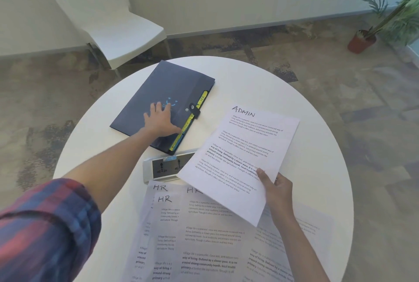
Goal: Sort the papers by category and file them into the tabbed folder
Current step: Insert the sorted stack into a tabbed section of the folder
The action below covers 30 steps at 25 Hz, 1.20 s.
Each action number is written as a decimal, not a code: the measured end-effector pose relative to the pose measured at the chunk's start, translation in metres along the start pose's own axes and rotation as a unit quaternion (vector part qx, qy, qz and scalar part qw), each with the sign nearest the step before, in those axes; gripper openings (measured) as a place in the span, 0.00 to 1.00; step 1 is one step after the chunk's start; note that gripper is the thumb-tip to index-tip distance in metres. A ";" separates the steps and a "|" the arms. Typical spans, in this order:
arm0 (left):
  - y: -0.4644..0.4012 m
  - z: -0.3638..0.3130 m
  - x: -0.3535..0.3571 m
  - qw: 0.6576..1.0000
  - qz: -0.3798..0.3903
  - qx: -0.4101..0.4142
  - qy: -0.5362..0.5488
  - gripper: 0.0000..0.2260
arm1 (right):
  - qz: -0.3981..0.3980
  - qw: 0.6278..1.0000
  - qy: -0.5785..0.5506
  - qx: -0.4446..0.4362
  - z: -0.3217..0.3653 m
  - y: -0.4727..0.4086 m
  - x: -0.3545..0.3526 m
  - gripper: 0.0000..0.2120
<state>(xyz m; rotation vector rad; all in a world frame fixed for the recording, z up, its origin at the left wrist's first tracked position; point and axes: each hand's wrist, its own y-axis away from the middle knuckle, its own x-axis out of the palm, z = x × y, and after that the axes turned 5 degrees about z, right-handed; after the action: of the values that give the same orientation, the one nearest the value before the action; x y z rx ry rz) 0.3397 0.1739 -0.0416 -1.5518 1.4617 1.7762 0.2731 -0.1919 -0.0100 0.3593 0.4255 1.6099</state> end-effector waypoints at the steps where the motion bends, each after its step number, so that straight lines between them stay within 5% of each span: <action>1: -0.001 0.000 0.002 1.000 0.008 -0.004 -0.009 0.46 | 0.000 1.000 0.001 0.000 0.000 0.000 0.000 0.06; 12: 0.023 -0.023 0.024 0.993 0.014 -0.005 -0.120 0.31 | 0.001 1.000 -0.002 0.006 -0.001 0.001 0.002 0.06; 19: 0.043 -0.026 0.002 0.953 -0.068 0.100 -0.277 0.12 | 0.011 1.000 -0.004 0.005 0.003 0.004 0.005 0.05; 26: 0.067 -0.011 -0.036 0.960 -0.081 0.129 -0.233 0.30 | 0.026 0.999 -0.019 0.010 0.020 -0.003 0.017 0.04; 30: 0.068 -0.001 -0.050 0.957 -0.098 0.115 -0.249 0.11 | 0.057 0.998 0.000 -0.002 0.039 -0.022 0.039 0.11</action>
<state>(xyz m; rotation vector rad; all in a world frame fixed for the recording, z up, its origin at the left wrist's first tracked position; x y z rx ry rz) 0.3022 0.1632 0.0330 -0.9961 1.1699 1.6521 0.3077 -0.1494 0.0135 0.3865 0.4071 1.7211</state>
